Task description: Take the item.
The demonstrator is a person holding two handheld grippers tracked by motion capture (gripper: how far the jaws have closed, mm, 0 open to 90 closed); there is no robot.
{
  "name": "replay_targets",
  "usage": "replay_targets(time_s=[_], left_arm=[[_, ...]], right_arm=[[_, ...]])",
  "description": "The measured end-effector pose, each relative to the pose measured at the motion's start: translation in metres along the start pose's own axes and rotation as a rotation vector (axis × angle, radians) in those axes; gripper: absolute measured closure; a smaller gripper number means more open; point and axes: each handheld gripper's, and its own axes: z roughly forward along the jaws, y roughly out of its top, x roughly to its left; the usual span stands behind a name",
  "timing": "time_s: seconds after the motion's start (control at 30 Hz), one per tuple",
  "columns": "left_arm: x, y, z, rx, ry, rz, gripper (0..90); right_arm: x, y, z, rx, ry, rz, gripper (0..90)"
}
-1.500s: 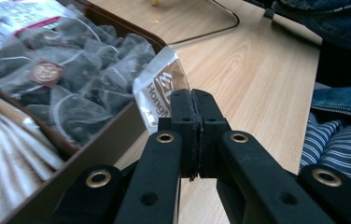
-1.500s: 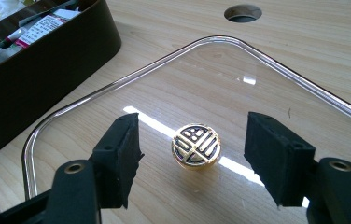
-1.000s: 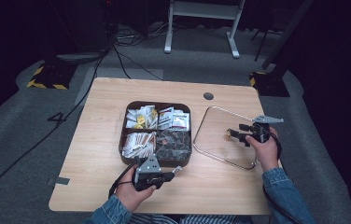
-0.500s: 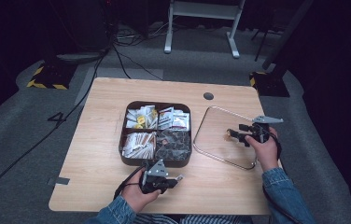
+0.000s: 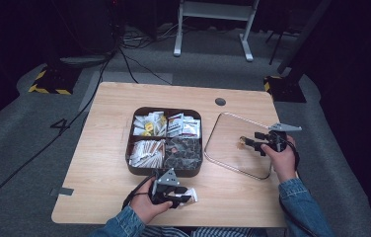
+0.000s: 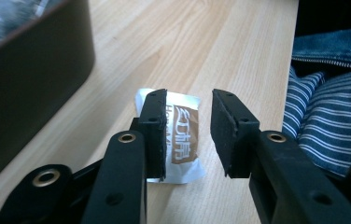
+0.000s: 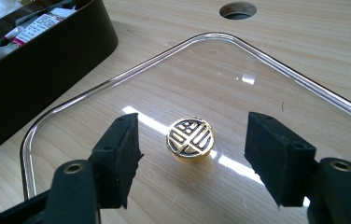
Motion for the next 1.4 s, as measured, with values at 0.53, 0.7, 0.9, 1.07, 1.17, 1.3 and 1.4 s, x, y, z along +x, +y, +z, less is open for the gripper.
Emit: replay_targets(time_s=[0.53,0.7,0.9,1.07,1.17,1.3,1.4], left_arm=[[-0.003,0.009,-0.029,-0.107,0.111,-0.012,49.7],[0.001,0.013,-0.045,-0.157,0.165,-0.035,47.1],[0.007,0.014,-0.062,-0.186,0.236,-0.055,43.9],[0.014,0.016,-0.074,-0.214,0.268,-0.074,43.4],[0.017,0.015,-0.081,-0.225,0.286,-0.085,43.4],[0.022,0.014,-0.092,-0.234,0.363,-0.098,42.8],[0.028,0.01,-0.106,-0.251,0.434,-0.133,41.2]], right_arm=[[0.003,0.0,0.005,0.013,0.009,-0.008,36.2],[0.002,-0.002,0.003,0.013,0.002,0.0,36.2],[0.0,-0.007,-0.003,0.014,-0.007,0.004,36.2],[-0.002,-0.011,-0.009,0.013,-0.016,0.02,35.9],[-0.002,-0.011,-0.008,0.012,-0.016,0.018,36.0],[-0.002,-0.01,-0.007,0.009,-0.012,0.012,36.0],[-0.002,-0.009,-0.006,0.01,-0.009,0.018,35.9]])
